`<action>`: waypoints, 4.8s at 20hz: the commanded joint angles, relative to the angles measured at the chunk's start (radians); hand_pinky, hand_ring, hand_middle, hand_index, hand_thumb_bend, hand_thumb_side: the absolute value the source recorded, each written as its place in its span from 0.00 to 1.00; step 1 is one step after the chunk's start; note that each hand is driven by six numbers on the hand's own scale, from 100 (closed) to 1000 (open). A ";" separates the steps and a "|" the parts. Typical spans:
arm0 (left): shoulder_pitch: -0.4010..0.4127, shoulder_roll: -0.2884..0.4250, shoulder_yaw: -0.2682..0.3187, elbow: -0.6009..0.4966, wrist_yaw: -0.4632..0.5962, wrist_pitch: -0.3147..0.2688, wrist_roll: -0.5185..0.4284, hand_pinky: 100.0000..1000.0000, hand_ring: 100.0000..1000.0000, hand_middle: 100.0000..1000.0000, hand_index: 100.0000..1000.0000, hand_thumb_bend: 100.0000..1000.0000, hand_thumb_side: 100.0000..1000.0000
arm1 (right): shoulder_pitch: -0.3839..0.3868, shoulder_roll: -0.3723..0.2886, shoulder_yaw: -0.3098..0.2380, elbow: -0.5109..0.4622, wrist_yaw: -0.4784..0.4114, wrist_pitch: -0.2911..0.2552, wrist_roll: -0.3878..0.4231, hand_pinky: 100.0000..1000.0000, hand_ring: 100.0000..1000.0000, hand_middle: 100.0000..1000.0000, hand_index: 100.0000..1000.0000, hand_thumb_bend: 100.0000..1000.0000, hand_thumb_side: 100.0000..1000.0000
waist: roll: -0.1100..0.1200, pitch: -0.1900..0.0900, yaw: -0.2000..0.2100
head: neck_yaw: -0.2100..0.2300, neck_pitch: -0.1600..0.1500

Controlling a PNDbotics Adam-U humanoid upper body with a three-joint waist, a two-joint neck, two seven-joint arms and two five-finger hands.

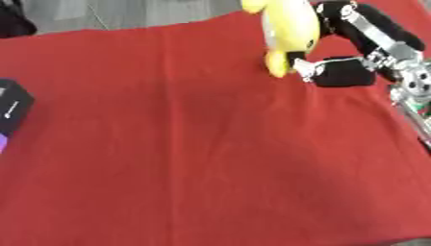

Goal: Pick up the objects with one hand, pass them to the other hand, and then place them into the box on the other side of the table.

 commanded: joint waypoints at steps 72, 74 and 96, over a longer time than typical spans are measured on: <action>-0.554 -0.178 -0.541 0.147 -0.392 0.179 -0.790 0.78 0.71 0.68 0.76 0.75 0.58 | -0.278 0.388 0.312 0.249 0.152 -0.283 0.017 0.75 0.61 0.53 0.62 0.00 0.00 | 0.018 -0.090 0.048 | -0.037 0.004; -0.555 -0.185 -0.539 0.142 -0.384 0.180 -0.797 0.78 0.71 0.67 0.76 0.76 0.58 | -0.280 0.391 0.314 0.251 0.154 -0.285 0.017 0.75 0.61 0.53 0.62 0.00 0.00 | 0.018 -0.088 0.049 | -0.038 0.004; -0.502 -0.097 -0.521 0.032 -0.353 0.204 -0.880 0.79 0.73 0.69 0.77 0.72 0.53 | -0.225 0.315 0.302 0.166 0.130 -0.238 -0.065 0.73 0.58 0.51 0.61 0.00 0.00 | 0.019 -0.076 0.050 | -0.047 -0.001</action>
